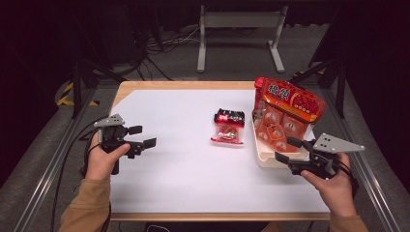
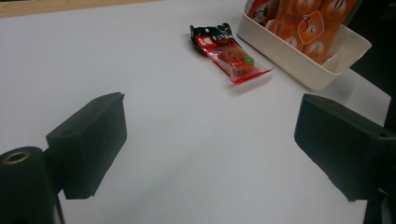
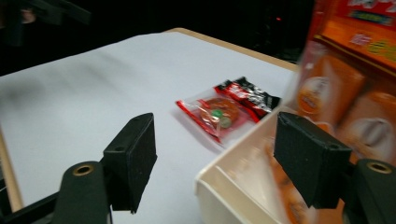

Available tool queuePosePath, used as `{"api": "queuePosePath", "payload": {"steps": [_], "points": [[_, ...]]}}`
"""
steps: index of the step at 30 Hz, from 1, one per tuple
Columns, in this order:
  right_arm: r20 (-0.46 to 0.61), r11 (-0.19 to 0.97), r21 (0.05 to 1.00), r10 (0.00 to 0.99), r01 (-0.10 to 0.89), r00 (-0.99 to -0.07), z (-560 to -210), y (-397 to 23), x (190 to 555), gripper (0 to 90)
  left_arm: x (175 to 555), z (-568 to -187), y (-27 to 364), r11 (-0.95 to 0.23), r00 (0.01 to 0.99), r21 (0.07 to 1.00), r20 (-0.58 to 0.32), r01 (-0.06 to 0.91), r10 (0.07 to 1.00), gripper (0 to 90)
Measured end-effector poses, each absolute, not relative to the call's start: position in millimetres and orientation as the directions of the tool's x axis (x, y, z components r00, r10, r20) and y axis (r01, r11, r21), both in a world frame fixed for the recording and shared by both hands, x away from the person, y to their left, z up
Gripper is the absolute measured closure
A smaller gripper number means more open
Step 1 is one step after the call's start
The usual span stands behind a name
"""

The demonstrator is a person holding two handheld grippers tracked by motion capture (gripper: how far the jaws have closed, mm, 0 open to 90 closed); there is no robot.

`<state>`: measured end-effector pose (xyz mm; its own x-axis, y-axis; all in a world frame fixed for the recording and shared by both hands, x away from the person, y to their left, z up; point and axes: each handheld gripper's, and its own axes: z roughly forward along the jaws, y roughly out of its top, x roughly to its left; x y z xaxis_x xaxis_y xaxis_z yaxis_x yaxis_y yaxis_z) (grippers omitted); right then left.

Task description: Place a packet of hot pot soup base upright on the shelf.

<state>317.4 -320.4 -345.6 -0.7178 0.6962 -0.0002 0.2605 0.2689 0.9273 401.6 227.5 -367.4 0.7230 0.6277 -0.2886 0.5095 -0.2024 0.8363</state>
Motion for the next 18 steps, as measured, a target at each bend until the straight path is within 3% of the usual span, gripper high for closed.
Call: {"api": "queuePosePath", "payload": {"steps": [11,18], "points": [[-0.006,0.304,0.928,0.591,0.215,-0.807,-365,-287,317,30.6,404,-372,220,-0.192,0.717,0.853,-0.263,0.485,0.645,9.8],[0.002,0.315,0.927,0.539,0.204,-0.842,-378,-278,321,36.1,404,-373,211,-0.211,0.722,0.856,-0.238,0.472,0.649,12.4]]}}
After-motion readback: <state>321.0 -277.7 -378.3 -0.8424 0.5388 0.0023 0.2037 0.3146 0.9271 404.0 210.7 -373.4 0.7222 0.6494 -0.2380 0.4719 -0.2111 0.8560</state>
